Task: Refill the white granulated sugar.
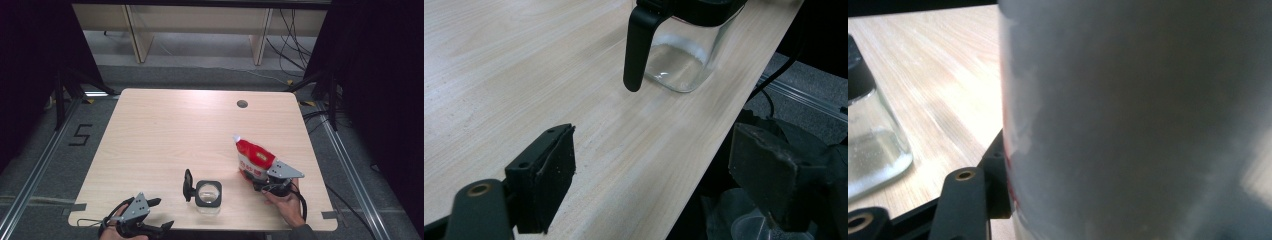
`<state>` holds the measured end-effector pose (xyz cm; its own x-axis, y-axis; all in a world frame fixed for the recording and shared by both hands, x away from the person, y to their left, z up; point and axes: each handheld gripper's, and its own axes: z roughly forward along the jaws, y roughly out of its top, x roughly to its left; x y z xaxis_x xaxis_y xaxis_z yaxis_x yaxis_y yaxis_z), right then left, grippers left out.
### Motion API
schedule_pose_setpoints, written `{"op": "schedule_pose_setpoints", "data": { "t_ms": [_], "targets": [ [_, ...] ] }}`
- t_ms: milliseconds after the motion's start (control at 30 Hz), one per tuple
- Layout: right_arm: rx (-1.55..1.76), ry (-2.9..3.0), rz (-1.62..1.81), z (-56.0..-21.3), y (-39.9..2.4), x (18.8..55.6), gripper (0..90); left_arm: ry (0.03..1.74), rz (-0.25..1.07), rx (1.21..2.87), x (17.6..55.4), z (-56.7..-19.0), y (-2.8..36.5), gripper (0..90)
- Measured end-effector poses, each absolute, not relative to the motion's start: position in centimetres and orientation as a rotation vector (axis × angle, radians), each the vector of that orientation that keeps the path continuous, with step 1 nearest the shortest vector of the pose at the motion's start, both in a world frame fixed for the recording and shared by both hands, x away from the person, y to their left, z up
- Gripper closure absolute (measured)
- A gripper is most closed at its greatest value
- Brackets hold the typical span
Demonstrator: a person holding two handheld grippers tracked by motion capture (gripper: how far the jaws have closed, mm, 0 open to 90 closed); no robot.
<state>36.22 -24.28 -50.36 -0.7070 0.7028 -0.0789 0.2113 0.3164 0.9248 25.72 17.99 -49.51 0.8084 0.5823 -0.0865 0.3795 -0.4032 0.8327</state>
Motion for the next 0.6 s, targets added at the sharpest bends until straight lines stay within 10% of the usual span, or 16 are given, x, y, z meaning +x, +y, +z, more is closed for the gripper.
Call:
{"op": "schedule_pose_setpoints", "data": {
  "t_ms": [600],
  "targets": [
    [0.505, 2.062, 1.119, -47.2, -22.7, 33.1, 42.5, 0.766, 0.267, 2.044, 26.0, -49.7, 18.6, 17.8]
  ]
}}
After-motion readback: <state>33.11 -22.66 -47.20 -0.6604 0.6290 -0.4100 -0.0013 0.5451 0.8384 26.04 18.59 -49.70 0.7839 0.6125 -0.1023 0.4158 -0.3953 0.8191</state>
